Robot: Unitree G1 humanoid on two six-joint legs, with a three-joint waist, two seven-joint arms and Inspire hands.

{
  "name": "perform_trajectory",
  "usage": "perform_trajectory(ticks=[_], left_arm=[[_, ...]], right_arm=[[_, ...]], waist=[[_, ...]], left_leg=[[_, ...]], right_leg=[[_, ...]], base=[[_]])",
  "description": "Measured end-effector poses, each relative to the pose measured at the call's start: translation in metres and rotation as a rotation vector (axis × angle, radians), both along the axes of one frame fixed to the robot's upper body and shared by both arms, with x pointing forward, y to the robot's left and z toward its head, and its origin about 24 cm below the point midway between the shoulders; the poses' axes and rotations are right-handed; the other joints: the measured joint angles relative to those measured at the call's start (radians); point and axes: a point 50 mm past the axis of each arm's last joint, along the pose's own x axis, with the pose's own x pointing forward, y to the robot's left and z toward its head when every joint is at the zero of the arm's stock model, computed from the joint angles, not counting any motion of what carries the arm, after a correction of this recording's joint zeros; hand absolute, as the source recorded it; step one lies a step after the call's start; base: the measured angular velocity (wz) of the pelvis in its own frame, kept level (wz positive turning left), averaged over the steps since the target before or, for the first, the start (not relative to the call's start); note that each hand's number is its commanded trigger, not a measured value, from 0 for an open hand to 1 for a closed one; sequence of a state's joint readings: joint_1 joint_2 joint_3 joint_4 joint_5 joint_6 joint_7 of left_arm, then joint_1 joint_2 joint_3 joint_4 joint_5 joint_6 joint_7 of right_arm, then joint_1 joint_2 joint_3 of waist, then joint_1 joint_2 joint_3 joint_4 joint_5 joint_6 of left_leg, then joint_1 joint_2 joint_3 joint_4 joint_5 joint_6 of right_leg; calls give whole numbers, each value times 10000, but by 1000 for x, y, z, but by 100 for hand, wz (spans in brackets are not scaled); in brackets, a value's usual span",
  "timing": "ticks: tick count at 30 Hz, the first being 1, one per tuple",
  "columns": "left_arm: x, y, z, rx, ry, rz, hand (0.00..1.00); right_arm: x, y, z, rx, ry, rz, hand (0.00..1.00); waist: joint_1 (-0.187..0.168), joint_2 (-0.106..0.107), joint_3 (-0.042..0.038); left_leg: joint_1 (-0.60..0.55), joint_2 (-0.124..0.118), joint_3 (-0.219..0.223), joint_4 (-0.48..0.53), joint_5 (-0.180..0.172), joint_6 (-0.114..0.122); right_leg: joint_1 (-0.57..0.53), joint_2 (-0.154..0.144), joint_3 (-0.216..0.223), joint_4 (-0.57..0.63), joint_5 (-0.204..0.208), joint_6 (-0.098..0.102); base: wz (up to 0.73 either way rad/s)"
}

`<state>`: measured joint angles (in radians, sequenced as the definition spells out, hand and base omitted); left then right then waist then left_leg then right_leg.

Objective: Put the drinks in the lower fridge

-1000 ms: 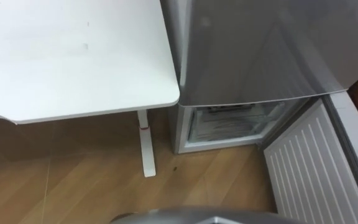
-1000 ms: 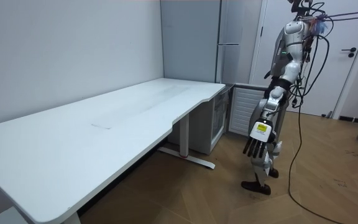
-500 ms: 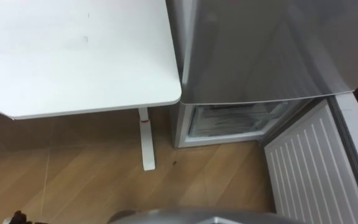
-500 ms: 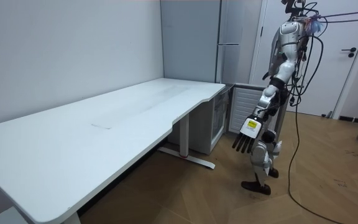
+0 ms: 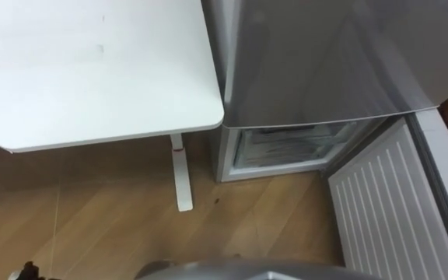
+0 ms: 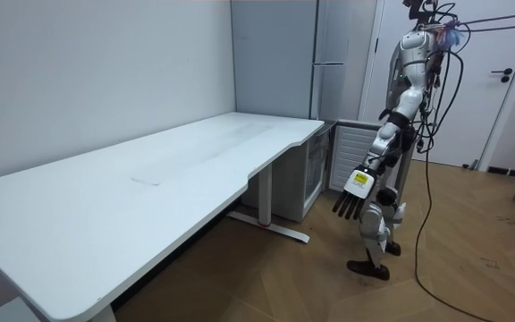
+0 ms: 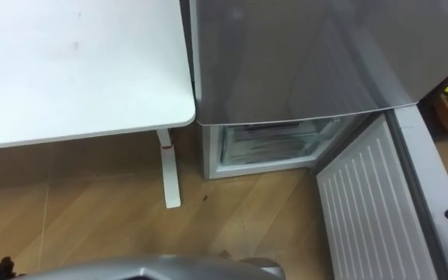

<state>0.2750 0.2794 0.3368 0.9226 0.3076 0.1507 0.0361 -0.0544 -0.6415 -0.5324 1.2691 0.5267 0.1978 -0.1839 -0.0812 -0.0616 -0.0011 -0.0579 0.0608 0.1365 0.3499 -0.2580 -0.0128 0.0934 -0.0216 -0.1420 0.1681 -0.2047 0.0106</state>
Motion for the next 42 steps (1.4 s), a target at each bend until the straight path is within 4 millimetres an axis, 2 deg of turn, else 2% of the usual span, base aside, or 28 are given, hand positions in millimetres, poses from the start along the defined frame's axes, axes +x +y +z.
perform_trajectory(ticks=[6,10,11,12,13,18,21,24,26,28,29,30,31,32,35,38,40,41,42], left_arm=[[3,-2,-1,-17,75,-357,0],[4,-7,-3,-159,140,-622,0],[5,-7,-3,-167,130,-640,0],[6,-8,-4,-200,151,-700,0],[5,-9,-5,-244,212,-739,0],[-5,-17,-10,-528,603,-700,0],[-4,-28,-16,-779,671,-757,0],[0,-43,-22,-958,970,-1386,0],[1,-54,-26,-1152,1105,-1728,0],[4,-69,-32,-1504,1332,-2148,0],[6,-74,-33,-1622,1319,-2137,0],[6,-88,-38,-1975,1323,-2088,0],[6,-98,-40,-2241,1359,-2162,0],[4,-100,-41,-2286,1428,-2185,0],[0,-92,-39,-2110,1760,-1975,0],[4,-95,-39,-2101,1811,-2295,0],[10,-101,-40,-2165,1797,-2770,0],[11,-103,-40,-2179,1788,-2844,0],[15,-104,-40,-2187,1777,-2997,0]], right_arm=[[-1,3,-3,-393,22,118,0],[1,13,-11,-507,-57,692,0],[1,15,-13,-493,-43,797,0],[0,20,-17,-430,-89,929,0],[-1,23,-19,-304,-234,922,0],[5,44,-33,194,-1698,316,0],[4,68,-46,656,-2712,-50,0],[15,98,-53,1202,-3914,368,0],[19,119,-59,1917,-4612,451,0],[30,153,-70,3200,-5188,953,0],[35,162,-72,3586,-5271,1110,0],[42,170,-72,3464,-5526,1059,0],[44,167,-70,3445,-5769,898,0],[45,169,-70,3552,-5878,855,0],[59,193,-72,4511,-6145,1650,0],[82,220,-65,5317,-6508,2980,0],[97,245,-61,6302,-6835,4243,0],[101,253,-59,6673,-6928,4685,0],[108,270,-55,7378,-7134,5475,0]], waist=[[25,139,-19],[60,187,-29],[64,312,-39],[74,208,-3],[77,251,-38],[107,280,-44],[233,328,-51],[358,344,-46],[501,452,-46],[603,681,-50],[653,788,-67],[725,1087,-37],[859,1253,-81],[895,1241,-72],[1044,1189,-70],[1355,1128,-28],[1433,1147,34],[1478,1149,35],[1582,1147,42]], left_leg=[[-4,47,-20,-22,-8,-27],[2,134,3,-47,-10,-83],[1,154,-1,-42,-9,-97],[-3,178,2,-42,-1,-119],[-8,201,8,-41,3,-136],[144,329,265,-72,-7,-206],[163,350,279,-53,-9,-219],[131,415,289,41,-29,-240],[87,506,313,215,-118,-262],[-6,516,214,307,-145,-275],[-33,508,214,300,-137,-270],[-91,437,223,255,-68,-183],[-122,316,247,130,-2,-106],[-134,284,252,80,30,-84],[-69,261,246,-139,161,-129],[-231,301,127,-28,210,-199],[-290,292,-77,68,222,-222],[-291,292,-99,74,222,-225],[-286,295,-124,65,230,-240]], right_leg=[[-47,51,15,26,31,-46],[-59,117,19,27,81,-121],[-59,134,22,26,88,-133],[-70,156,31,29,97,-148],[-84,175,47,26,109,-168],[-67,271,318,1,145,-231],[-57,286,326,1,138,-243],[-86,337,412,-9,157,-275],[-99,400,462,-6,165,-290],[-151,416,424,3,171,-305],[-190,407,406,9,173,-306],[-261,355,424,-4,214,-243],[-350,211,328,25,246,-192],[-381,184,328,25,253,-180],[-388,187,320,28,264,-200],[-435,251,159,15,282,-268],[-414,284,0,2,231,-326],[-405,285,-31,8,210,-336],[-379,282,-84,6,189,-357]], base=[[0],[-7],[-6],[-4],[-5],[-17],[-8],[-9],[-9],[2],[9],[0],[0],[0],[1],[15],[27],[21],[9]])
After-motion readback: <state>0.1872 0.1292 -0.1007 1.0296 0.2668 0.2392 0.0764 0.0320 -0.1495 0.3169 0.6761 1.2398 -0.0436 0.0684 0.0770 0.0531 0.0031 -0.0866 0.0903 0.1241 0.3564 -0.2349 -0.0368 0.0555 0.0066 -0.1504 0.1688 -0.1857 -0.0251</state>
